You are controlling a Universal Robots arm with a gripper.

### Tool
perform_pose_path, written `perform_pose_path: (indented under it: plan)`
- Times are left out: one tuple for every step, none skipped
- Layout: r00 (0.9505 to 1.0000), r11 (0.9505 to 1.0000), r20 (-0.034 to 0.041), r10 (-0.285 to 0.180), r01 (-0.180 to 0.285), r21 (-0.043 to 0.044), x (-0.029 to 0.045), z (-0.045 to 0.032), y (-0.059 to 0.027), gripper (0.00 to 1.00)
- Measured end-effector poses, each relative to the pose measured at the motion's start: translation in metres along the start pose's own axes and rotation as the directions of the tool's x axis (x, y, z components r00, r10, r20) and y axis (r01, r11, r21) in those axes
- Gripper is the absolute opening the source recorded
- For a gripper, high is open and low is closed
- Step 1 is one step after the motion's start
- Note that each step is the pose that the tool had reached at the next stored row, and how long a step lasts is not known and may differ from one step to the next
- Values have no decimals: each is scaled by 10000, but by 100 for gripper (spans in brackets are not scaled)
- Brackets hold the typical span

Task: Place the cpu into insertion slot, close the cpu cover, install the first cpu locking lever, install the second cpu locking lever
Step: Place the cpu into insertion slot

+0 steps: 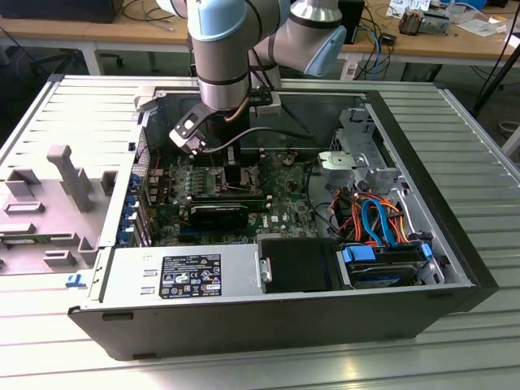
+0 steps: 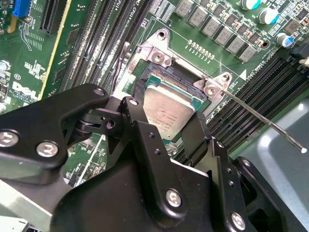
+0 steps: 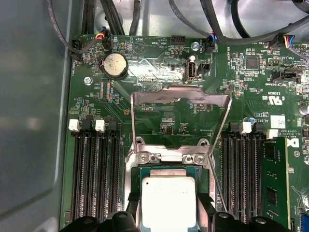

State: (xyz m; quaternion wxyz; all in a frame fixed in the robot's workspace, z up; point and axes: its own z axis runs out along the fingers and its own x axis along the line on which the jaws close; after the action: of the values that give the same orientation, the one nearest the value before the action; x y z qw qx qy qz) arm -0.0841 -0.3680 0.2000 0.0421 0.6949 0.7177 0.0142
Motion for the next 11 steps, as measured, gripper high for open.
perform_pose_path:
  plan:
    - [10000,10000,0,0,0,0,0,0,0,55]
    - [10000,10000,1,0,0,0,0,0,0,55]
    - [10000,10000,0,0,0,0,0,0,0,55]
    - [10000,10000,0,0,0,0,0,0,0,62]
    - [10000,10000,0,0,0,0,0,0,-1,62]
    - [10000,10000,0,0,0,0,0,0,-1,62]
    - [10000,10000,0,1,-1,0,0,0,-1,62]
    - [10000,10000,0,3,-3,0,0,0,-1,62]
    - [10000,10000,0,4,-4,-1,0,-4,0,62]
    - [10000,10000,-1,5,-5,-1,0,-11,0,62]
    - [10000,10000,0,6,-6,0,0,-22,1,62]
